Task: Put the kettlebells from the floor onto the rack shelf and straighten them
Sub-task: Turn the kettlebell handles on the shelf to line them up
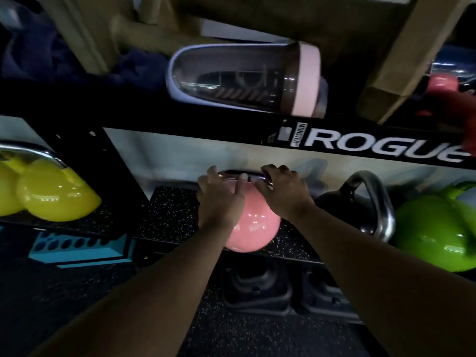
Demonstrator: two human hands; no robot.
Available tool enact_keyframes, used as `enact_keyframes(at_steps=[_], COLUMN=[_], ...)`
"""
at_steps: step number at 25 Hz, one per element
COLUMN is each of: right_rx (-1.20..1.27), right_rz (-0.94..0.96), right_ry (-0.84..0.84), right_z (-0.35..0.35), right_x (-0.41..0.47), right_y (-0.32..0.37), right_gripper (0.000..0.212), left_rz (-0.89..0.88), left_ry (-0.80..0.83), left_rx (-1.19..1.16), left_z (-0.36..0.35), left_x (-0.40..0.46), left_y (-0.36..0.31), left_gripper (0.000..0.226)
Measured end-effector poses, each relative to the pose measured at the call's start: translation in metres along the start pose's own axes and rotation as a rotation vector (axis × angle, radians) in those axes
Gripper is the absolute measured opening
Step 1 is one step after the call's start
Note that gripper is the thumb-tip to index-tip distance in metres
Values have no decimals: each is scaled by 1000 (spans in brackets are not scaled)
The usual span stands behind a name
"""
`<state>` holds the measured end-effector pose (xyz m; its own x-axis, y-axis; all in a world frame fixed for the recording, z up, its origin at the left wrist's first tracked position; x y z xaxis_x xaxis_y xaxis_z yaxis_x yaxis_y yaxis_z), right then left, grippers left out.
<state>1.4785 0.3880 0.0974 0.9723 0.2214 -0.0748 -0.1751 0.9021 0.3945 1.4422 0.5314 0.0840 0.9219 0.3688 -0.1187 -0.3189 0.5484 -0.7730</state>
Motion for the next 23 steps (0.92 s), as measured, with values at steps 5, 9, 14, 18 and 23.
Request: enact_keyframes(at_steps=[5, 9, 14, 18, 23], right_rx=[211, 274, 895, 975, 1005], right_rz=[-84, -176, -349, -322, -240], right_ry=[-48, -193, -182, -208, -135], right_z=[-10, -29, -28, -47, -38], right_x=[4, -17, -22, -32, -15], right_y=[6, 22, 20, 45, 41], right_gripper=[50, 42, 27, 34, 36], left_rz=[99, -91, -92, -59, -124], left_ry=[133, 238, 320, 299, 385], left_rx=[-357, -295, -378, -473, -568], left_z=[-22, -14, -27, -29, -24], left_x=[7, 42, 28, 44, 48], left_y=[-6, 11, 20, 18, 29], left_gripper=[83, 81, 79, 60, 49])
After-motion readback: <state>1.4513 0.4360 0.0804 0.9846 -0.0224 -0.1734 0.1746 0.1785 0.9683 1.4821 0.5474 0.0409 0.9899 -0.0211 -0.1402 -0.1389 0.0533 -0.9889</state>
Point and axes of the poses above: each hand's wrist, its own x-axis towards the middle knuckle, its own z-axis out of the back of the hand, y = z × x, the point moved 1 cm from there along x, towards the middle knuckle, and after that the axes turned 4 degrees about y, right-handed, at the moved point
